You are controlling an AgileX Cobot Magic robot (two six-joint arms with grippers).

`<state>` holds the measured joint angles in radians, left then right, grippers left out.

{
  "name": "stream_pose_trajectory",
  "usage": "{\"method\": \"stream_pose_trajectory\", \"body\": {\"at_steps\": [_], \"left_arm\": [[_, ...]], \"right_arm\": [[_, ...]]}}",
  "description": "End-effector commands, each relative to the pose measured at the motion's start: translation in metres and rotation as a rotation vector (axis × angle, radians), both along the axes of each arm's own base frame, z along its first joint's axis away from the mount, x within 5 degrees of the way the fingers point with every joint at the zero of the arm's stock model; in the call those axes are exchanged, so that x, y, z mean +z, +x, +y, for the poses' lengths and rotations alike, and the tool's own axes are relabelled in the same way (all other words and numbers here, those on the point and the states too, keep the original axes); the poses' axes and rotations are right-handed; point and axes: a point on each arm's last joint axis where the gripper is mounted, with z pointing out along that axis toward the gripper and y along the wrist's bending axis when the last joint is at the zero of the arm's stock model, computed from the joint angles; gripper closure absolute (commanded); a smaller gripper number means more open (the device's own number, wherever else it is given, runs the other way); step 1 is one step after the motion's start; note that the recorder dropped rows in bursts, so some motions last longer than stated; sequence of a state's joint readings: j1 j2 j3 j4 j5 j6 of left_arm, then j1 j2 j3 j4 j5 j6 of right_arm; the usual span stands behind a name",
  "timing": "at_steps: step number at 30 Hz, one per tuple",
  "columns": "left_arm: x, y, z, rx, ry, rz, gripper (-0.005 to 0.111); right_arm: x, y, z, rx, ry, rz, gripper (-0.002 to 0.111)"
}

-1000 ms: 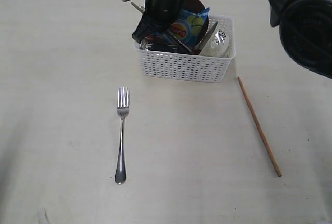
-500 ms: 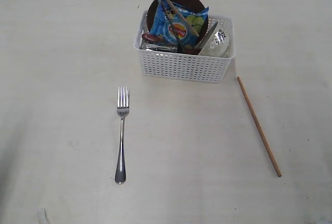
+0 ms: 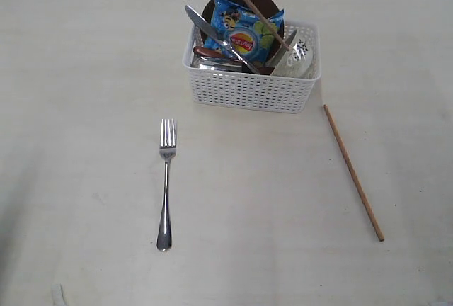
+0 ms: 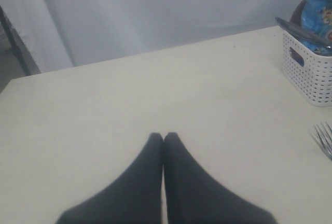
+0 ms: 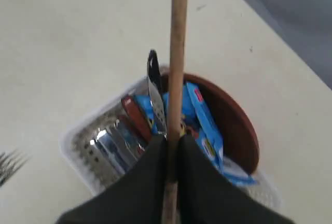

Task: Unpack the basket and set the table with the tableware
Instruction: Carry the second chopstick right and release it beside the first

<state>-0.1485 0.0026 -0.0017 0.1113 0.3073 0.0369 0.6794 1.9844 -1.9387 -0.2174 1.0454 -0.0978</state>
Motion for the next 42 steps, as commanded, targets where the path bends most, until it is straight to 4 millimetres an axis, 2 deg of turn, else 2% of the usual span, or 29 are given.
{"method": "stream_pose_trajectory", "body": {"at_steps": [1,6,10,13,17,19,24,26,30,33,38,41,42], "left_arm": [[0.000,0.000,0.000,0.004,-0.016,-0.007,0.107],[0.000,0.000,0.000,0.004,-0.016,-0.007,0.107],[0.000,0.000,0.000,0.004,-0.016,-0.007,0.107],[0.000,0.000,0.000,0.004,-0.016,-0.007,0.107],[0.000,0.000,0.000,0.004,-0.016,-0.007,0.107],[0.000,0.000,0.000,0.004,-0.016,-0.007,0.107],[0.000,0.000,0.000,0.004,-0.014,-0.007,0.107],[0.000,0.000,0.000,0.004,-0.014,-0.007,0.107],[0.000,0.000,0.000,0.004,-0.014,-0.007,0.107],[0.000,0.000,0.000,0.004,-0.014,-0.007,0.107],[0.000,0.000,0.000,0.004,-0.014,-0.007,0.107],[0.000,0.000,0.000,0.004,-0.014,-0.007,0.107],[0.000,0.000,0.000,0.004,-0.014,-0.007,0.107]], "right_arm": [[0.015,-0.015,-0.028,-0.081,-0.089,0.083,0.109],[0.016,-0.024,-0.072,-0.239,-0.024,0.164,0.109],[0.002,-0.041,-0.111,-0.345,0.057,0.315,0.109],[-0.019,-0.057,-0.145,-0.429,0.046,0.409,0.109],[-0.068,-0.081,-0.181,-0.501,-0.033,0.579,0.109],[-0.092,-0.084,-0.188,-0.509,0.005,0.612,0.109],[-0.133,-0.080,-0.187,-0.502,0.050,0.638,0.108],[-0.145,-0.078,-0.186,-0.507,0.035,0.666,0.100],[-0.160,-0.074,-0.187,-0.538,0.007,0.696,0.074],[-0.157,-0.067,-0.186,-0.546,0.012,0.665,0.070],[-0.129,-0.050,-0.181,-0.537,0.052,0.625,0.070],[-0.096,-0.039,-0.173,-0.487,0.118,0.586,0.070],[-0.080,-0.036,-0.168,-0.446,0.170,0.565,0.070]]}}
